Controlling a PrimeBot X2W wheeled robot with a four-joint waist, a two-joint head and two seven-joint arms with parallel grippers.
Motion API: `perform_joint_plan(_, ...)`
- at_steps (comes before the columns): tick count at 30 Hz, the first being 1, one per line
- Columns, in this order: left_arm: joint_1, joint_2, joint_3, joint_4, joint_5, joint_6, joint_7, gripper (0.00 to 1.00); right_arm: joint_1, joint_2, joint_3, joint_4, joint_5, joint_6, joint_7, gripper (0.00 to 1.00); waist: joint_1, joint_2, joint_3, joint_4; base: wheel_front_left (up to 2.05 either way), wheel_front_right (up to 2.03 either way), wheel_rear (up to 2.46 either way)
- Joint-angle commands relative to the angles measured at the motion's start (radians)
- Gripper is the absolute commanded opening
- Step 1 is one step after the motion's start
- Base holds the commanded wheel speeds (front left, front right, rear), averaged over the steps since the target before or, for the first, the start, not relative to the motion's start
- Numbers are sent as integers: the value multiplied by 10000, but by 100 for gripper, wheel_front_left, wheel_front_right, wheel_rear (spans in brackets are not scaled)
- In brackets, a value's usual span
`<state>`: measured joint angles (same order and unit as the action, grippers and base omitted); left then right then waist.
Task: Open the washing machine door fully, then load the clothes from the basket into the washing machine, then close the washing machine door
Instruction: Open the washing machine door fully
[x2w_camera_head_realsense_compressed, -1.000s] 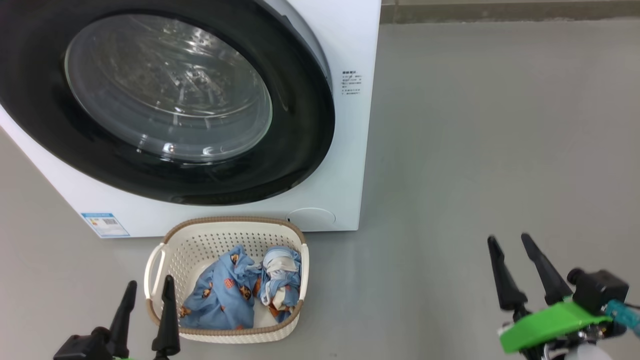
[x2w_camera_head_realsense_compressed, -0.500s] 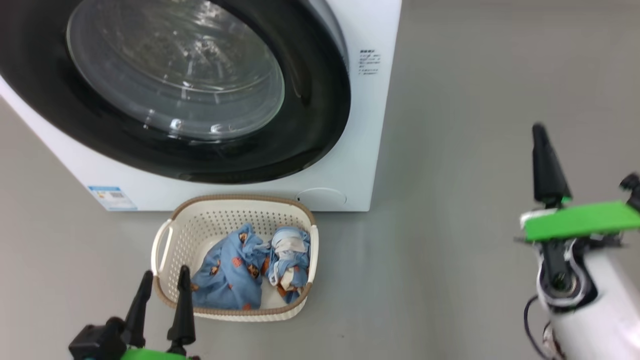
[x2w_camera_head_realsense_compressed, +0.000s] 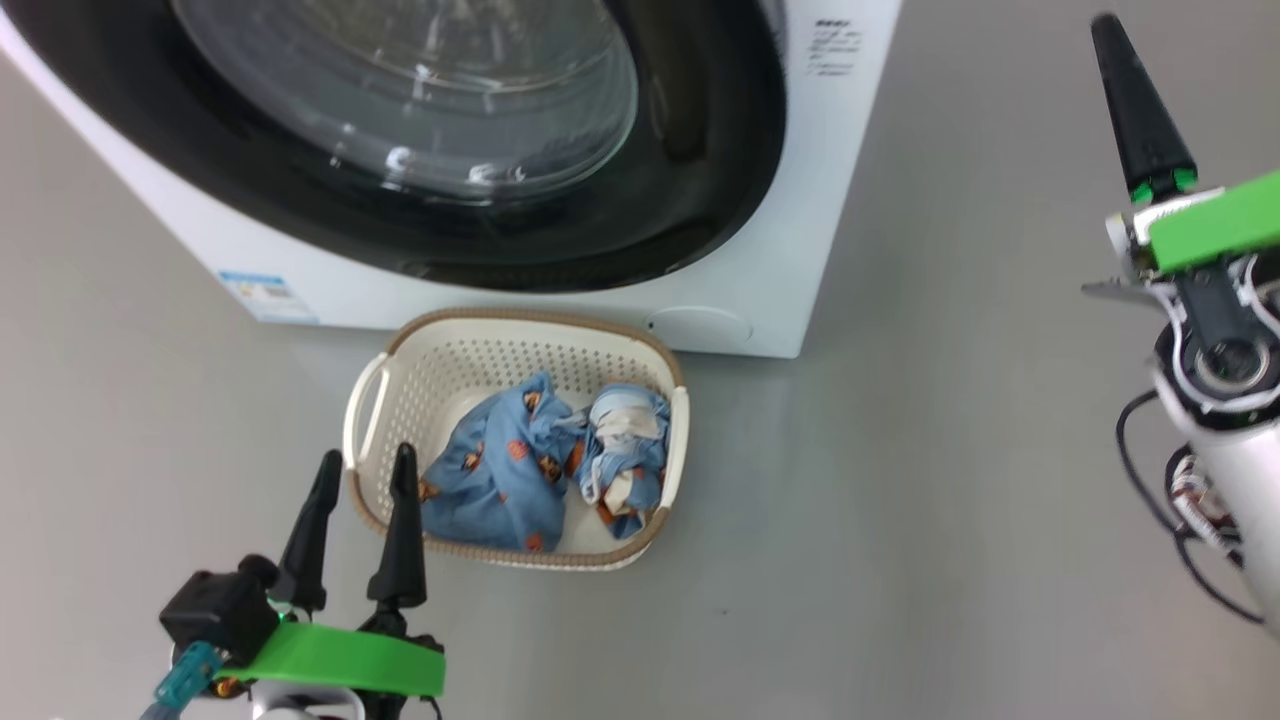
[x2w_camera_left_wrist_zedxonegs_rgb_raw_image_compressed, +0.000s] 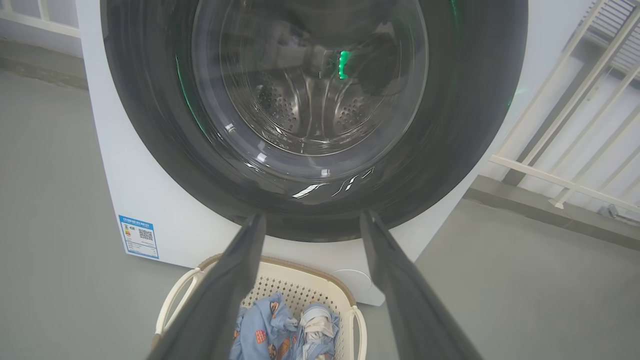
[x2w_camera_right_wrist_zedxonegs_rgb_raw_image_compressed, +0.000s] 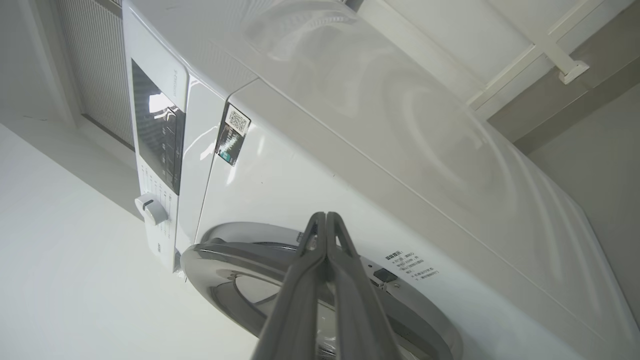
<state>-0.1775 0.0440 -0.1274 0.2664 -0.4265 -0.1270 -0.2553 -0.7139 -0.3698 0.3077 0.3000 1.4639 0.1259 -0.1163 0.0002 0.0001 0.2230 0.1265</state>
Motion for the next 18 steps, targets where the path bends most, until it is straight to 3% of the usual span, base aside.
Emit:
perform_joint_plan(1, -316, 81, 250, -285, -67, -37, -65, 100, -257, -120, 208, -220, 164, 48, 187, 0, -1, -1, 419, 389, 0, 0, 0)
perform_joint_plan(9, -733, 65, -328, -276, -543, -37, -65, 100, -1402, -798, 937, -78, 974, 48, 2157, 0, -1, -1, 1131, 884, 0, 0, 0)
perform_joint_plan(18, -1163, 64, -695, -355, -886, -37, -65, 100, -2580, -899, 643, 211, 1899, 48, 4095, 0, -1, -1, 1924, 1195, 0, 0, 0)
